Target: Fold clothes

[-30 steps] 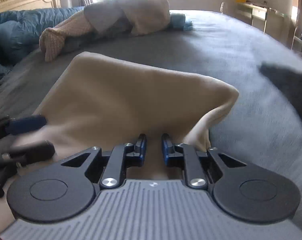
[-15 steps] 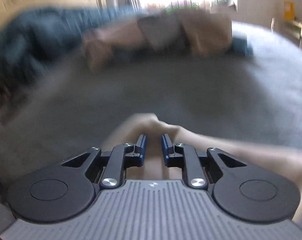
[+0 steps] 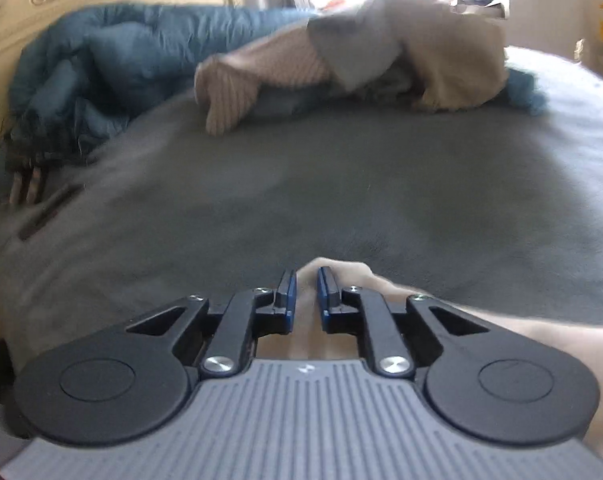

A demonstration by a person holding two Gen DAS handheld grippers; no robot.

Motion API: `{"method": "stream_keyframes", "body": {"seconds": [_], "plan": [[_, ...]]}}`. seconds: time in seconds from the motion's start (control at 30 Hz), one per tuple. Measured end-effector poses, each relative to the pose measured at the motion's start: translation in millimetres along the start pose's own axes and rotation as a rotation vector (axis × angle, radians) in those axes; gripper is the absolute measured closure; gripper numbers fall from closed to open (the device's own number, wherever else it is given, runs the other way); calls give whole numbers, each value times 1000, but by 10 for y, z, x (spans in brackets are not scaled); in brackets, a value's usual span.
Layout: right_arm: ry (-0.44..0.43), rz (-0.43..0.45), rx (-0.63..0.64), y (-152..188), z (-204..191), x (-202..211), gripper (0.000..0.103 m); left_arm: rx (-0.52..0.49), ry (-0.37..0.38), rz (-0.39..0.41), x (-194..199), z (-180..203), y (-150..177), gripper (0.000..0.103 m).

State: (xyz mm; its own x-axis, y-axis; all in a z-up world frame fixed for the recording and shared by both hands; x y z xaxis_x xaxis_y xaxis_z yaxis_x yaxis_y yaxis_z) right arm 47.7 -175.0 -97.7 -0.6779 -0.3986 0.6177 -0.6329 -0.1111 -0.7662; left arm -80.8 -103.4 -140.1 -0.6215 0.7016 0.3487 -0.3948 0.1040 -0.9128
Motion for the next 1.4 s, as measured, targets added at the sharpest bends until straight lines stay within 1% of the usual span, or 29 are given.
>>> {"method": "stream_keyframes", "body": {"seconds": [0.03,0.17,0.23,0.33,0.43,0.53,0.6,0.63,0.67,0.7,0.8,0.87,0.9,0.93,1.0,1.03,1.1,1.13,1.2,1.27,1.33,1.4], "plan": [[-17,10,-21,14,30,-29,96,7,-2,-3,-11,-13,-4,27],[0,23,-50,-5,35,132,96,17,8,-11,23,7,-48,27],[-16,63,-125,-3,101,345,94,32,11,-23,-49,-47,-131,27],[54,154,-161,15,268,831,92,62,15,-42,-195,-156,-269,28],[155,223,-212,153,593,1322,91,91,20,-60,-341,-265,-408,28],[259,242,-242,232,867,1469,89,120,25,-79,-486,-373,-546,28],[256,259,-254,249,983,1440,89,140,28,-91,-583,-445,-639,29],[259,252,-253,267,1043,1373,90,149,29,-97,-631,-481,-685,32],[284,231,-249,306,1108,1280,90,159,31,-104,-680,-517,-731,33],[313,190,-244,384,1200,1147,93,162,37,-105,-701,-525,-743,32],[312,155,-280,685,1431,908,94,144,46,-106,-730,-513,-712,31],[263,184,-337,753,1520,953,94,118,38,-107,-740,-505,-697,31],[248,185,-369,759,1563,978,94,112,35,-108,-748,-503,-697,31],[241,183,-375,763,1588,987,94,110,33,-110,-761,-506,-701,31],[259,174,-360,758,1586,984,94,108,31,-113,-762,-513,-709,31],[286,163,-354,755,1600,1009,94,105,27,-114,-755,-508,-724,31],[296,164,-370,738,1602,1127,94,97,-12,-110,-684,-488,-764,31],[296,178,-384,733,1593,1220,91,100,-44,-102,-626,-486,-786,31],[310,226,-376,707,1510,1541,90,115,-81,-73,-414,-484,-820,31],[280,271,-363,689,1360,1851,89,120,-80,-53,-212,-463,-825,31],[203,297,-356,690,1137,2082,89,103,-79,-50,-21,-381,-787,31],[154,273,-325,734,905,2131,89,69,-72,-66,59,-269,-700,30]]}}
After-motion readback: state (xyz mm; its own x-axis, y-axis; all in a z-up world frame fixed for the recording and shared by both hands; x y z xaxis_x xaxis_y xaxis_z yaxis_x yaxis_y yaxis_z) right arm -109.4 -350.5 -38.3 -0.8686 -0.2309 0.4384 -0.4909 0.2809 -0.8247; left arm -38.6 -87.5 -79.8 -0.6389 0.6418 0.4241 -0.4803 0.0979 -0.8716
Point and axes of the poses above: each gripper's, at about its wrist camera, not at the fingertips, and x roughly against the way its jaws point, z to its right, y to its underside, the point moved 6 cm from there along -x, roughly the way its jaws point, and after that the axes turned 1 degree about y, right-handed, at the moved point
